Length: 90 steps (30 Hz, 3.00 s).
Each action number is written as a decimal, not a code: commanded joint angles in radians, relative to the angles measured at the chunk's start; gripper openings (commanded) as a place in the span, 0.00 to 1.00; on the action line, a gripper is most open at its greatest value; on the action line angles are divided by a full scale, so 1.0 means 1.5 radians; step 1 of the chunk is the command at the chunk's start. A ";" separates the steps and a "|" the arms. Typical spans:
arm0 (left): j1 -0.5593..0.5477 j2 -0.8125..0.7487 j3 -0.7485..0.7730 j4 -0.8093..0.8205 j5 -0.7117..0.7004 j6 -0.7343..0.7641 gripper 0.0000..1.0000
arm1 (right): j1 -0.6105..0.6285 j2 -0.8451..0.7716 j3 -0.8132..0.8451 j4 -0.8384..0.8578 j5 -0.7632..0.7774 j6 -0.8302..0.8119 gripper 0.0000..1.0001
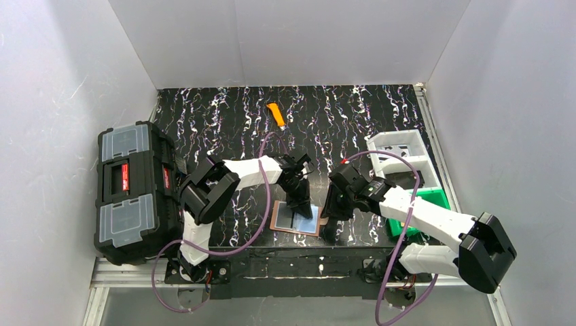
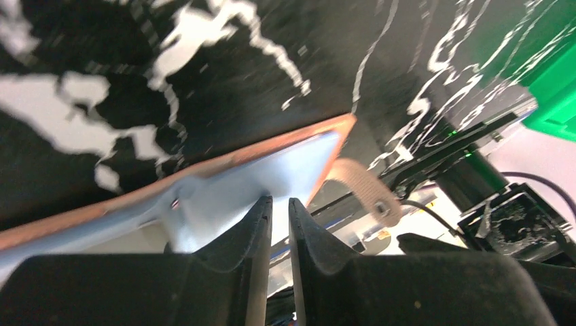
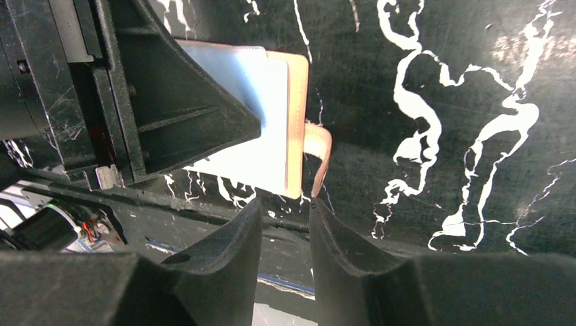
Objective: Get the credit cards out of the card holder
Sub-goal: Remove the credit card from the card holder.
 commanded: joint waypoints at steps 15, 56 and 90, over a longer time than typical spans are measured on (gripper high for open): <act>-0.001 -0.022 0.067 -0.063 -0.071 0.064 0.16 | -0.044 0.022 0.021 0.061 -0.078 -0.046 0.39; 0.119 -0.153 -0.110 -0.105 -0.068 0.188 0.13 | -0.012 0.307 0.054 0.303 -0.235 0.057 0.32; 0.106 -0.098 -0.150 -0.053 -0.109 0.067 0.00 | -0.086 0.274 -0.084 0.570 -0.369 0.048 0.44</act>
